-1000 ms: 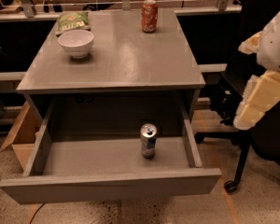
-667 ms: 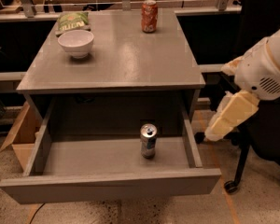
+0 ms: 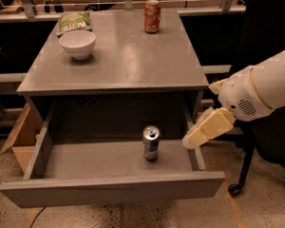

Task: Pick redbull can from top drawer and place on counter

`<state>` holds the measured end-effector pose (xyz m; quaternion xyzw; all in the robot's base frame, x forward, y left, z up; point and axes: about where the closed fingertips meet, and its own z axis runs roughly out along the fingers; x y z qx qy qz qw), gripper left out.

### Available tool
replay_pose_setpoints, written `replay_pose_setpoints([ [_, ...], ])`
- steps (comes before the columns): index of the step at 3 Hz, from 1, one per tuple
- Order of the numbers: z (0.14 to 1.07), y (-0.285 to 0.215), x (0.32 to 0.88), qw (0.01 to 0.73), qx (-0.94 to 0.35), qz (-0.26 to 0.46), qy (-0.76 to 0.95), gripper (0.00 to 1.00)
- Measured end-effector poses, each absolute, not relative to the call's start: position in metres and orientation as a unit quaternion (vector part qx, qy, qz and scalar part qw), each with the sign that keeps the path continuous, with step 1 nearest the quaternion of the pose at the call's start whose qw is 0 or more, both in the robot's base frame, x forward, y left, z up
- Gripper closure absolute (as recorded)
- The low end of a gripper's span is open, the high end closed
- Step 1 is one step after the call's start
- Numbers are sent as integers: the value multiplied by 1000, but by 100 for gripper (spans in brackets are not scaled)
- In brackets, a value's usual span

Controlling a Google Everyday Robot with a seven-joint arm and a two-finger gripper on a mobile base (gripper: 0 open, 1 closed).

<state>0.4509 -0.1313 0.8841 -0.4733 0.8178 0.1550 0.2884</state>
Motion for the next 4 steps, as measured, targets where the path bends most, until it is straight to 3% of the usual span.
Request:
replay_pose_setpoints([
  [4,780,-72,475,287,-480,213,801,0],
])
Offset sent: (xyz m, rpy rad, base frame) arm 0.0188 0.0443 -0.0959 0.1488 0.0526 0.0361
